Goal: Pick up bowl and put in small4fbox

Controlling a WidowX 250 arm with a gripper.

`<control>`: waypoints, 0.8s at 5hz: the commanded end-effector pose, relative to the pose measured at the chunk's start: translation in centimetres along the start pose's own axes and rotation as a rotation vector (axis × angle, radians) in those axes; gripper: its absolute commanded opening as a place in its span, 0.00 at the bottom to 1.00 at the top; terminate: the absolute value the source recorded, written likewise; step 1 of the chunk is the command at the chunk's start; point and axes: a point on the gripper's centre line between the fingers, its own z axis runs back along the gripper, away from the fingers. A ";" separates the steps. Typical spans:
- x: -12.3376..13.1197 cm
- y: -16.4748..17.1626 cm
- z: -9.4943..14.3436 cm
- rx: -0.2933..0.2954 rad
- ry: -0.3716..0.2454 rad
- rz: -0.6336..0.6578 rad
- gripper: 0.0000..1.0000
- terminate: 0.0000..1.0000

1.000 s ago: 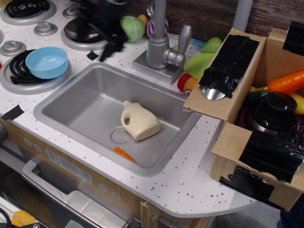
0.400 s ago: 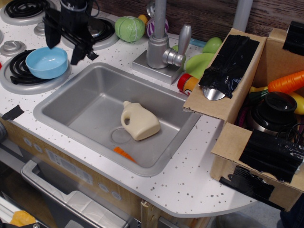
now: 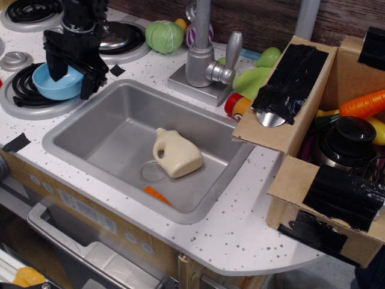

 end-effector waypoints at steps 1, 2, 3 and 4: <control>0.0 1.1 -0.5 -0.021 -0.047 0.002 0.00 0.00; 0.2 -0.1 0.9 -0.047 -0.073 0.006 0.00 0.00; 0.2 -2.1 3.2 -0.078 -0.109 -0.007 0.00 0.00; 0.3 -5.3 7.5 -0.104 -0.096 -0.013 0.00 0.00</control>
